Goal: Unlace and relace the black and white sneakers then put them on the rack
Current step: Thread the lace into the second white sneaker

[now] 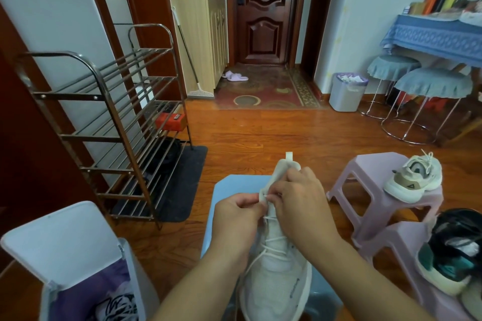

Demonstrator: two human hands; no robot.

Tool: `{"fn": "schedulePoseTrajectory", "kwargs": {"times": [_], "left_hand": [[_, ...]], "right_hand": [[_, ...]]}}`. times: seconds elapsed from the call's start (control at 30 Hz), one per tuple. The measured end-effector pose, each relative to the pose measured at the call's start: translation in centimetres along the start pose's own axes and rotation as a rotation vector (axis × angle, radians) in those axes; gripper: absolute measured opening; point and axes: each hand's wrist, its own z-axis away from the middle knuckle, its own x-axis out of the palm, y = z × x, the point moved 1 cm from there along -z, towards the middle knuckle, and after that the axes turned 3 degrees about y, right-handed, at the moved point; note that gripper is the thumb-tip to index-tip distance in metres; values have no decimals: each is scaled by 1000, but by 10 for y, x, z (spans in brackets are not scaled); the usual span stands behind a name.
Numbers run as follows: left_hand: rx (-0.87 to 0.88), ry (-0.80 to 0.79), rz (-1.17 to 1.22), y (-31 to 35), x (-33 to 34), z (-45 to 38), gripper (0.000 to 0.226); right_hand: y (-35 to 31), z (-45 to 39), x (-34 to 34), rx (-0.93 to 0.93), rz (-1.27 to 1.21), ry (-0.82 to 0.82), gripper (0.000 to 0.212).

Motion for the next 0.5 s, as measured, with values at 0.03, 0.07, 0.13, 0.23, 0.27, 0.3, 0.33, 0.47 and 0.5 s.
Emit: {"fn": "schedulePoseTrajectory", "kwargs": {"times": [0.03,0.07,0.13,0.23,0.27,0.3,0.33,0.47,0.5], "left_hand": [[40,6,-59,-2,0,-1,11],[77,15,-121,-4,-1,-1,11],[176,34,-261,-6,-1,-1,11],[216,49,-256,-7,0,-2,16],[166,37,-184,-7,1,-4,18],[111,23,-118,-7,1,-6,18],[62,7,-61,-7,1,-9,16],[-88,-94,106,-7,-6,-21,7],[-96,-123,118,-6,-8,-23,7]], "right_hand": [[1,0,0,6,-1,-6,11],[1,0,2,18,-10,-21,10],[5,-2,3,67,-60,-93,8],[14,-11,2,245,-266,-253,11],[17,-12,3,284,-302,-276,11],[17,-12,3,304,-306,-284,10],[15,-12,5,316,-303,-279,9],[12,-9,8,335,-320,-241,8],[13,-9,6,325,-324,-256,8]]}}
